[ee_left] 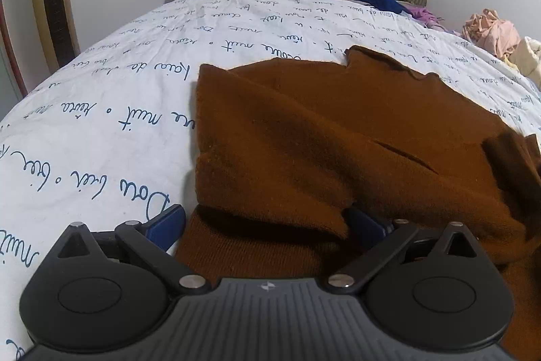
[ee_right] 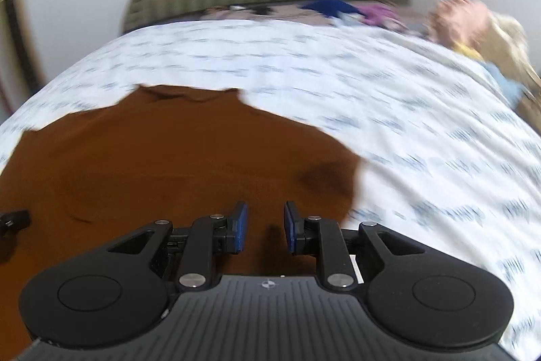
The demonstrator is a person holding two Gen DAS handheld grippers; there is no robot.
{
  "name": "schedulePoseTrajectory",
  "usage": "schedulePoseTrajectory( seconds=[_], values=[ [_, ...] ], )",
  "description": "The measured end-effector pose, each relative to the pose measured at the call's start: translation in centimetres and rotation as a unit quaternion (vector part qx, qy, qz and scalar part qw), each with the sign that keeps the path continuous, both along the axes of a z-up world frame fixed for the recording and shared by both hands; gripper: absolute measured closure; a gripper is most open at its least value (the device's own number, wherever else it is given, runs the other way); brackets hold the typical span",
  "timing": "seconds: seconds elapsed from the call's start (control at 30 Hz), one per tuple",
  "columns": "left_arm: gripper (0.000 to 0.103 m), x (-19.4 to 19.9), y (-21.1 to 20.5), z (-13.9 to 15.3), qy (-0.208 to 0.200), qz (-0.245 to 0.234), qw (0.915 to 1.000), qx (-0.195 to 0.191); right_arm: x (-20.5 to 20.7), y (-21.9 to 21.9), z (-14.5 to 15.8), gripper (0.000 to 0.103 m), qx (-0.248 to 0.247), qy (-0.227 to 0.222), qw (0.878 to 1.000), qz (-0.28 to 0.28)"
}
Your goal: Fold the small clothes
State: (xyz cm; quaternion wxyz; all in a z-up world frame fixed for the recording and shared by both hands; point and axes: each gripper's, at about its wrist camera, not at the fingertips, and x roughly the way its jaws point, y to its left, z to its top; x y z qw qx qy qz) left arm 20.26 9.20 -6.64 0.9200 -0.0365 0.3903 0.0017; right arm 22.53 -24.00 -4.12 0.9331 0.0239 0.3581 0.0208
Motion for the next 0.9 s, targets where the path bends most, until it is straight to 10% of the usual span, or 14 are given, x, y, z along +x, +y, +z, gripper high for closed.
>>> schedulePoseTrajectory(
  seconds=[0.2, 0.3, 0.5, 0.77, 0.9],
  values=[
    [0.0, -0.2, 0.1, 1.9, 0.002, -0.01, 0.9999, -0.004, -1.1, -3.9, 0.6, 0.068, 0.172, 0.002, 0.985, 0.007],
    [0.0, -0.2, -0.7, 2.7, -0.014, -0.012, 0.9992, 0.036, 1.7, -3.3, 1.1, 0.024, 0.234, 0.036, 0.971, 0.037],
    [0.0, 0.1, -0.2, 2.5, -0.011, -0.011, 0.9996, 0.024, 6.3, 1.6, 0.0, 0.027, 0.147, 0.08, 0.982, 0.089],
    [0.0, 0.0, 0.9, 1.3, 0.014, 0.007, 0.9999, -0.002, 6.4, 2.8, -2.3, 0.091, 0.156, 0.097, 0.978, 0.104],
    [0.0, -0.6, 0.5, 2.2, -0.007, 0.007, 1.0, -0.001, 4.9, 1.5, -0.9, 0.091, 0.16, 0.044, 0.982, 0.087]
  ],
)
